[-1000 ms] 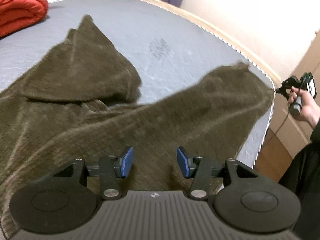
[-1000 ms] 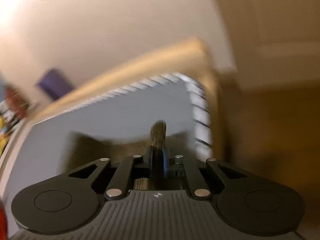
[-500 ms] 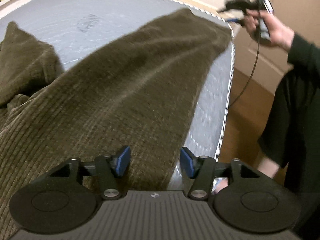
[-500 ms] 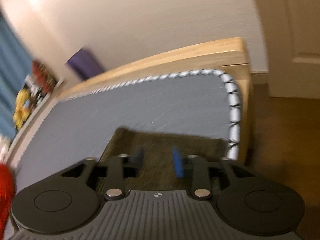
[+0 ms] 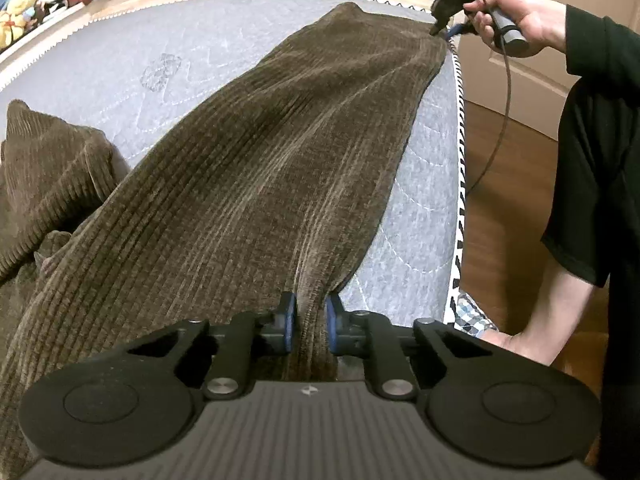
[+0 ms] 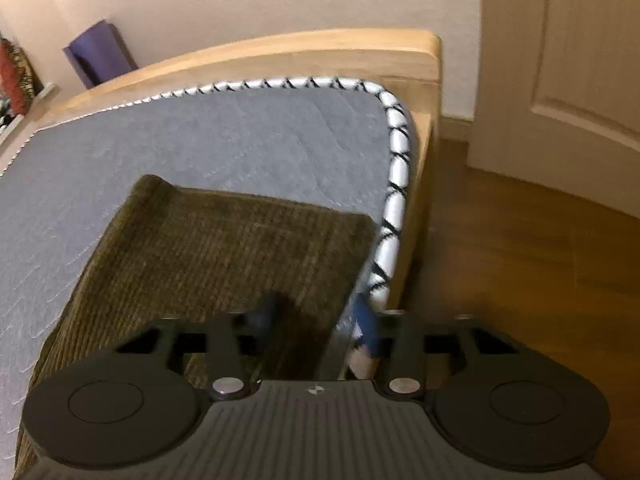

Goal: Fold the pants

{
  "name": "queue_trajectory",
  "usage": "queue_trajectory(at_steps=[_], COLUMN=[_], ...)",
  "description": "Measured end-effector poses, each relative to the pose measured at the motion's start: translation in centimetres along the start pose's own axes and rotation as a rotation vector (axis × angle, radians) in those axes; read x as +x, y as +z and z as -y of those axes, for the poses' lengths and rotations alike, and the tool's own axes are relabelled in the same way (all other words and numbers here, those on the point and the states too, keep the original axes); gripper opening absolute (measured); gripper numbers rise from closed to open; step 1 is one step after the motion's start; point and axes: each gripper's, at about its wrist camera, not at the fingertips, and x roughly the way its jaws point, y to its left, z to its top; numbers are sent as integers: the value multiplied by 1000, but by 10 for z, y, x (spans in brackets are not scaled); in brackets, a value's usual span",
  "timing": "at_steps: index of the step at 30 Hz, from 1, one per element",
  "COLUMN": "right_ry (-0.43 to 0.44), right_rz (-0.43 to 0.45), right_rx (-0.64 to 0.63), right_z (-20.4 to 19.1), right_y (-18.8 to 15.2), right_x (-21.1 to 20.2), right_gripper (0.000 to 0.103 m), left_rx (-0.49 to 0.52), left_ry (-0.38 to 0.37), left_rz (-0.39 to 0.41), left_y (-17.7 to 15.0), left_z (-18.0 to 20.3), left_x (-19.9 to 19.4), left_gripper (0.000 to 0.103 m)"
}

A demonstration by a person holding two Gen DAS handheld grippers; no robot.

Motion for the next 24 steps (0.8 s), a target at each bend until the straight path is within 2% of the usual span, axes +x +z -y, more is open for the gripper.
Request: queue_trajectory(at_steps=[3, 6, 7, 8, 10, 11, 12, 14, 15, 18, 20, 22, 24], right_ry=[25, 33, -2, -43, -100, -116, -132, -170, -179, -66, 64, 212, 325], right_rz=[59, 168, 176, 149, 40, 23, 43, 133, 195, 311, 321, 268, 182], right_rx=[35, 89, 88, 84, 129, 164, 175, 146, 127, 79, 4, -80, -167], right_z=[5, 12, 12, 11, 18, 23, 23, 15, 9, -8, -29, -54, -85], right_y=[2, 6, 5, 4, 1, 0, 1, 4, 6, 9, 7, 2, -8], right_x=[-6, -25, -26, -21, -1, 2, -1, -16, -26, -46, -49, -43, -32], right_gripper=[9, 8, 9, 9, 12, 20, 23, 29, 36, 42, 43, 43, 44], left_rx=[-1, 42, 53, 60, 84, 104, 96, 12, -34, -169, -265, -369, -410], left_ry=[-29, -136, -159, -158, -151, -141, -146, -175, -177, -105, -43, -2, 43], left_rz=[29, 55, 45, 10, -61, -41, -16, 84, 131, 204, 180, 77, -97], left_y=[2, -2, -5, -9, -16, -17, -15, -10, -8, -9, -12, -21, -33], left_z=[-3, -1, 2, 6, 12, 14, 12, -7, -19, -54, -76, -92, -98], left_x=[-17, -38, -37, -29, -15, -18, -25, -48, -58, -75, -65, -41, -7], left_gripper=[12, 13, 13, 17, 23, 26, 33, 45, 48, 48, 47, 47, 43])
